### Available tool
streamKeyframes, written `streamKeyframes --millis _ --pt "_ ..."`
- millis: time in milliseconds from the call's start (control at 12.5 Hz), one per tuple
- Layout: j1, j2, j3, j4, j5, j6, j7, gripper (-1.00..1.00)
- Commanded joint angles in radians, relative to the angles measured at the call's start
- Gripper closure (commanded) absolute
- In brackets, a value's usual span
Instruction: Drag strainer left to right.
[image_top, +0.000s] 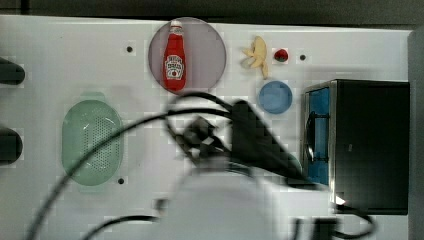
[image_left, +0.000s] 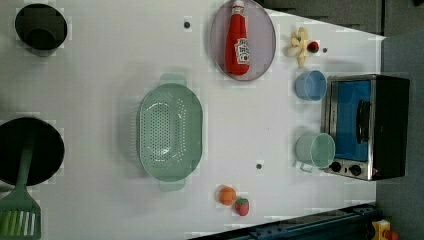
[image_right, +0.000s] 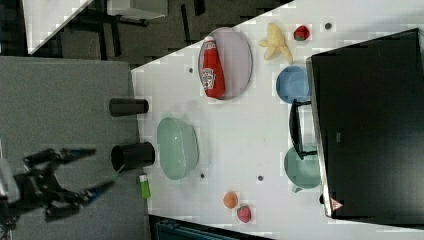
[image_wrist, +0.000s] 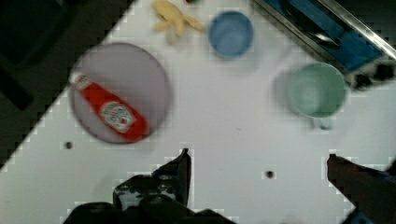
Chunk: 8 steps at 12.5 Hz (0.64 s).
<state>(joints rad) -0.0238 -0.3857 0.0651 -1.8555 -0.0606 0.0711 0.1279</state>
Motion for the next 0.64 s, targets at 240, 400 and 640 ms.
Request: streamKeyframes --millis 240,400,640 --pt "0.051 0.215 0.270 -0.040 0.015 0.032 0.313 -1.00" --pt "0.052 0.290 0.356 -0.043 0.015 0.078 0.463 -1.00" --pt "0.054 0.414 0.446 -0.062 0.014 0.187 0.708 -1.00"
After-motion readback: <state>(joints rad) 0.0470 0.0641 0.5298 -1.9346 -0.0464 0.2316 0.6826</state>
